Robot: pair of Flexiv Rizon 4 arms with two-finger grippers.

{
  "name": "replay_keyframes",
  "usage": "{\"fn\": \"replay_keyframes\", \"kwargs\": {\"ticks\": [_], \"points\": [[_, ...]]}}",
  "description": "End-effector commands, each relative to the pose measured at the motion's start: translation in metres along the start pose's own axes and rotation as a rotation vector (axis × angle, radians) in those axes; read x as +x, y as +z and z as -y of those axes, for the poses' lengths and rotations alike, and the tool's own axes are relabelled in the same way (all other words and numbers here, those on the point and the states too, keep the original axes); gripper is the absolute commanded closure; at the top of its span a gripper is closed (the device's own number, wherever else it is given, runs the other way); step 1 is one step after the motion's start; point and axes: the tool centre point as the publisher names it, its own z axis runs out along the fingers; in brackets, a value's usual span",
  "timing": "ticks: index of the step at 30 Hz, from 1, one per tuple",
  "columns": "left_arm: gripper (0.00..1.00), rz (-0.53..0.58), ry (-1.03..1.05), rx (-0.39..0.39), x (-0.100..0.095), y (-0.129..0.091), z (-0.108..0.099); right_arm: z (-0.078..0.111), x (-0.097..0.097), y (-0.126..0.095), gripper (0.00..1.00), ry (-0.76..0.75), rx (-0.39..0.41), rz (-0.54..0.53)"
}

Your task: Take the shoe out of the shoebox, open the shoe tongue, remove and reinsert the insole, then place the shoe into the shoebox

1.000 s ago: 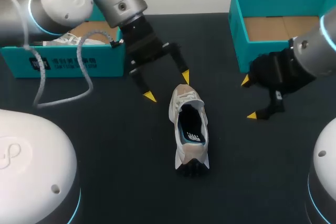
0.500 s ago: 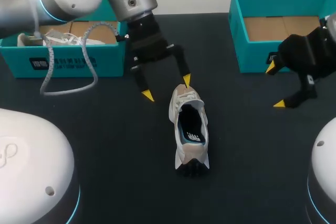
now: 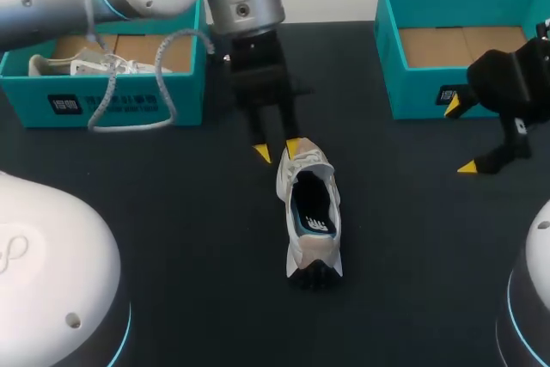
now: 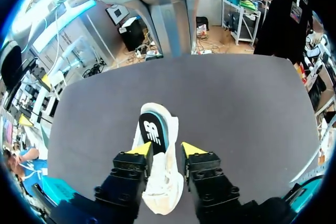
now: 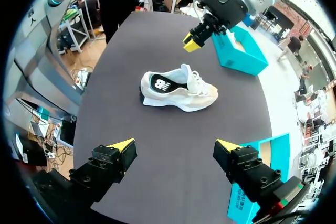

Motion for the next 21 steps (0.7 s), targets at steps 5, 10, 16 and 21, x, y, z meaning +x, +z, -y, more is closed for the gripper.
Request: {"fn": "replay_keyframes", "kwargs": {"ticks": [5,10,16,21], "points": [[1.0,-0.019,0.0,-0.001,-0.002,-0.001,0.0,0.0,0.001,0.001,0.0,0.001,0.001,0.002],[1.0,-0.04,0.006,0.006,-0.002,0.007,0.001,0.0,0.001,0.001,0.0,0.001,0.001,0.002],[1.0,-0.078,0.019,0.01,-0.006,0.037,0.011,0.0,0.001,0.001,0.0,0.001,0.001,0.002],[1.0,-0.107,0.021,-0.002,-0.009,0.056,0.014,0.0,0.001,0.001,0.0,0.001,0.001,0.002]]}}
